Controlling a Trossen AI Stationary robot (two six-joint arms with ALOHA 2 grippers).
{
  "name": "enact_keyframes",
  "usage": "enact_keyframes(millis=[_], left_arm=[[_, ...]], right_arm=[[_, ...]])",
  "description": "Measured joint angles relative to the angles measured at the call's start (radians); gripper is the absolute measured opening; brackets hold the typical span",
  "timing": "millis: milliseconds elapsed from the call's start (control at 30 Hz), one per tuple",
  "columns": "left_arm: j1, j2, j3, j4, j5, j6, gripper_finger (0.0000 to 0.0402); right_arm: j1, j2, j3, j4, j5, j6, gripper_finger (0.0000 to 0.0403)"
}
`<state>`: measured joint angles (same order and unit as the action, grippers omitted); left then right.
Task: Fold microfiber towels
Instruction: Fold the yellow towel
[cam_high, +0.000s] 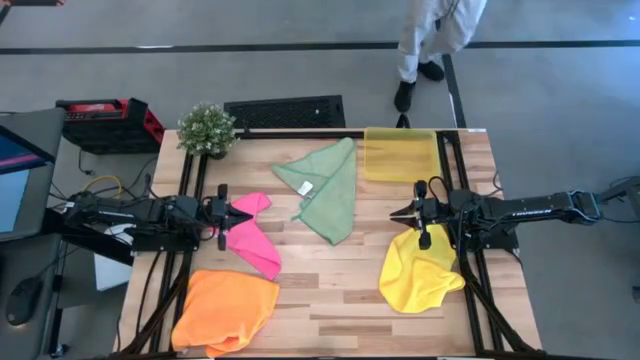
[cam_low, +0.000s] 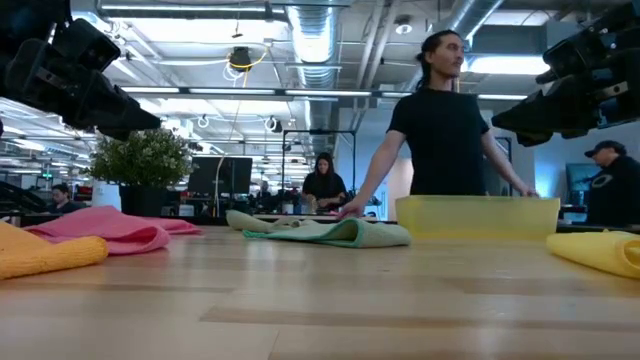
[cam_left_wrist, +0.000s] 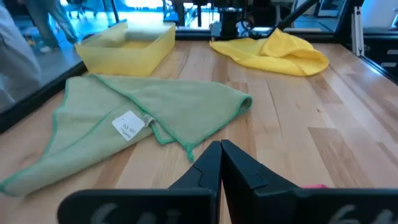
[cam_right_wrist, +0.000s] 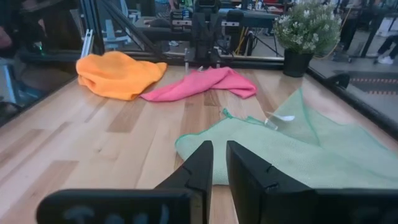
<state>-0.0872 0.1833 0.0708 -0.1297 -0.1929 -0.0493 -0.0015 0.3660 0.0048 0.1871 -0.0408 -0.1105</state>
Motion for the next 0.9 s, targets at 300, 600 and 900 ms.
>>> enact_keyframes(millis=[300, 600, 900], left_arm=[[-0.001, 0.000, 0.000, 0.283, 0.143, 0.152, 0.0000], [0.000, 0.001, 0.129, 0.181, 0.148, 0.187, 0.0000], [0.000, 0.002, 0.192, 0.104, 0.135, 0.196, 0.0000]], right_arm=[[-0.007, 0.000, 0.000, 0.001, 0.016, -0.209, 0.0070], [-0.007, 0.000, 0.000, 0.055, 0.016, -0.034, 0.0070], [-0.007, 0.000, 0.000, 0.225, 0.040, 0.235, 0.0070]])
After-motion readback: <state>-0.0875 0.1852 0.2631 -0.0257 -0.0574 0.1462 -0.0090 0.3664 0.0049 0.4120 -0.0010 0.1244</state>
